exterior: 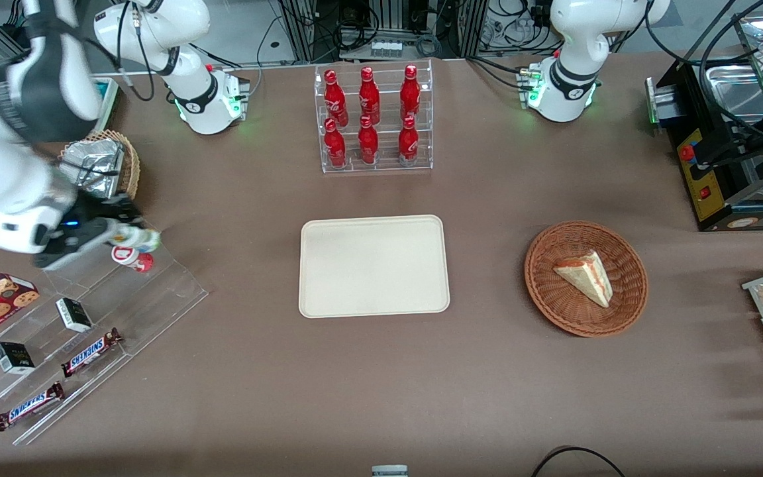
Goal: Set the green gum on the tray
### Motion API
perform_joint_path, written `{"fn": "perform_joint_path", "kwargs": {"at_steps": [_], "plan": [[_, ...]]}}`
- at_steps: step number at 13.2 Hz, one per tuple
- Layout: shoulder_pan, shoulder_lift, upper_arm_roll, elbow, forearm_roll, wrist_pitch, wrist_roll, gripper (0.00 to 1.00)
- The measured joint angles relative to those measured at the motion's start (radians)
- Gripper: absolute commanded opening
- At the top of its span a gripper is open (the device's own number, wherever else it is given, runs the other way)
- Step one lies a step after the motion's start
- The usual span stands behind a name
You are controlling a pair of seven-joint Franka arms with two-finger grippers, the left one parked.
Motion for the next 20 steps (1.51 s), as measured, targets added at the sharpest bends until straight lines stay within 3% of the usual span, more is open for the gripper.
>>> {"fn": "perform_joint_path", "kwargs": {"at_steps": [4,8,14,20], "plan": [[0.242,0.027,0.003,0.001,0.001,0.022,0.376,0.00],[0.408,0.116,0.004,0.002,0.011,0.137,0.668,0.00],[0.564,0.341,0.003,0.014,0.032,0.438,1.008,0.00],[0.607,0.531,0.002,0.124,0.032,0.531,1.184,0.00]]}}
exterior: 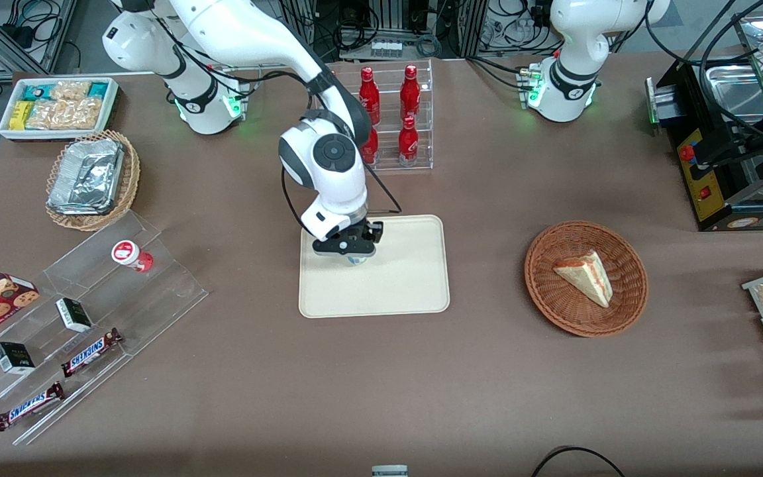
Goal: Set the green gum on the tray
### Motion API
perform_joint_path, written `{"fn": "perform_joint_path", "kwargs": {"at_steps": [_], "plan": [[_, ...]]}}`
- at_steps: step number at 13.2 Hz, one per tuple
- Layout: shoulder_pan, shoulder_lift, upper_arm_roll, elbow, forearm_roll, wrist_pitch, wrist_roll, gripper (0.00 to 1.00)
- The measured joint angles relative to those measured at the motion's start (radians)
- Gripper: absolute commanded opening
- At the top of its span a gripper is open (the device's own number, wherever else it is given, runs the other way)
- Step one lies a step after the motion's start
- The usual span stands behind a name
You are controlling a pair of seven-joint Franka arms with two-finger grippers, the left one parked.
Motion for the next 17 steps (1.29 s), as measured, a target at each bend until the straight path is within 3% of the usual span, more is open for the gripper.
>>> {"fn": "perform_joint_path", "kwargs": {"at_steps": [9,10,11,17], "plan": [[0.036,0.104,0.027,0.035,0.000,0.057,0.032,0.00],[0.036,0.105,0.029,0.038,0.000,0.057,0.032,0.42],[0.036,0.105,0.030,0.040,0.000,0.057,0.032,0.99],[0.024,0.105,0.029,0.063,0.000,0.058,0.012,1.00]]}}
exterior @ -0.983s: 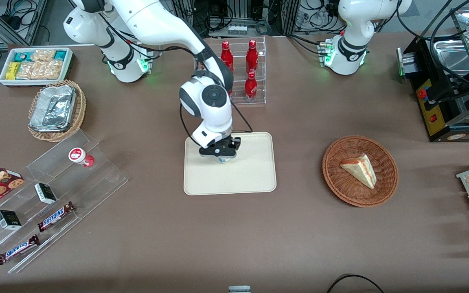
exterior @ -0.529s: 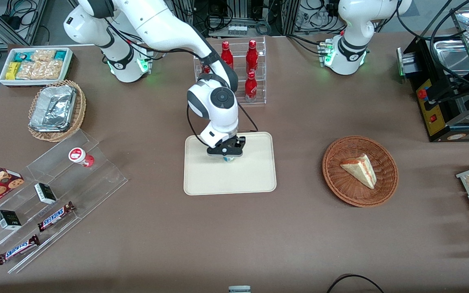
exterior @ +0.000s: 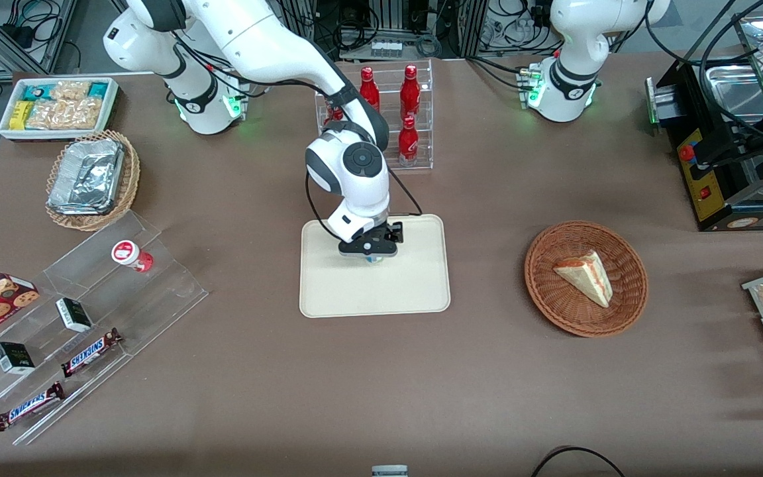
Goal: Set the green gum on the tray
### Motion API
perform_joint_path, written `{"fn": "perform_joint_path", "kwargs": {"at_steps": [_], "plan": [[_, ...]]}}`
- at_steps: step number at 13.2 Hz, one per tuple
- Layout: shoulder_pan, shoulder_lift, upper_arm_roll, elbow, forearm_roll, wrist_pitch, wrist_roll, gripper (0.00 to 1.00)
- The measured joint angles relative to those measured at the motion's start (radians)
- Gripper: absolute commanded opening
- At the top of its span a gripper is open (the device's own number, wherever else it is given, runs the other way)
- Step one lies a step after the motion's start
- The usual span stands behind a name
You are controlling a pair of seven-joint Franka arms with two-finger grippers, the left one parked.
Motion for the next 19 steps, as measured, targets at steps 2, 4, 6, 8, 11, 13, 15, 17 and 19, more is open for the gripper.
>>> {"fn": "perform_joint_path", "kwargs": {"at_steps": [2,4,6,8,11,13,15,17,19], "plan": [[-0.009,-0.030,-0.002,0.002,0.000,-0.024,-0.022,1.00],[-0.038,-0.099,-0.004,0.004,0.000,-0.122,-0.077,1.00],[-0.090,-0.195,-0.005,0.002,0.000,-0.234,-0.127,1.00],[-0.152,-0.302,-0.006,-0.017,0.000,-0.363,-0.196,1.00],[-0.260,-0.461,-0.008,-0.072,0.000,-0.519,-0.306,1.00],[-0.347,-0.549,-0.009,-0.092,0.000,-0.611,-0.398,1.00],[-0.435,-0.608,-0.009,-0.099,0.000,-0.683,-0.498,1.00],[-0.529,-0.643,-0.009,-0.099,0.000,-0.735,-0.596,1.00],[-0.612,-0.657,-0.008,-0.085,-0.001,-0.775,-0.666,1.00]]}}
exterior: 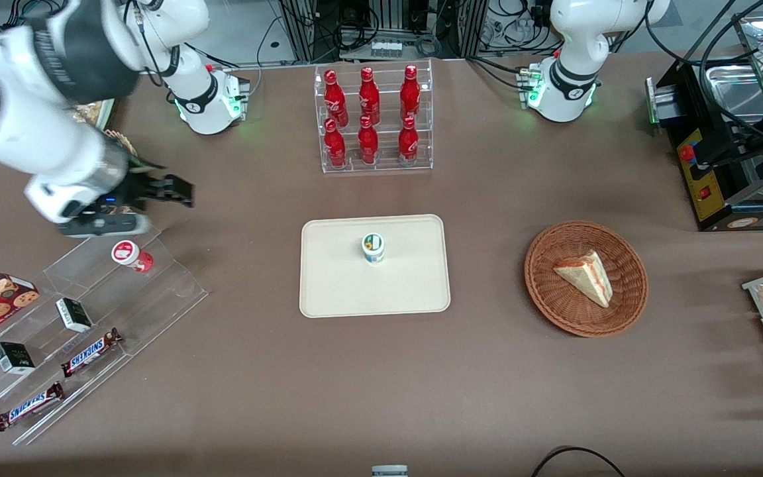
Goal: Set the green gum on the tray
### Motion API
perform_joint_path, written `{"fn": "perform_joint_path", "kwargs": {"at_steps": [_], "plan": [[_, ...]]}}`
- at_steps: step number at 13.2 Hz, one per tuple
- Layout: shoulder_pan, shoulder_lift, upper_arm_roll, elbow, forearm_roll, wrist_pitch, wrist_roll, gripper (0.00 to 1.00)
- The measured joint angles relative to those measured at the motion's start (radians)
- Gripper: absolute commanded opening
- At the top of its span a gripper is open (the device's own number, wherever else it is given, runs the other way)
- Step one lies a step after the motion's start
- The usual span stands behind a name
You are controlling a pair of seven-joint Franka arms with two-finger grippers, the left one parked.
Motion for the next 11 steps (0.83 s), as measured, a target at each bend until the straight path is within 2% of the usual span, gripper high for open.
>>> {"fn": "perform_joint_path", "kwargs": {"at_steps": [5,9,11], "plan": [[-0.159,-0.001,0.014,0.068,0.000,-0.043,-0.050,1.00],[-0.315,0.000,0.148,0.082,-0.059,-0.052,-0.052,1.00],[-0.326,0.000,0.170,0.082,-0.067,-0.052,-0.053,1.00]]}}
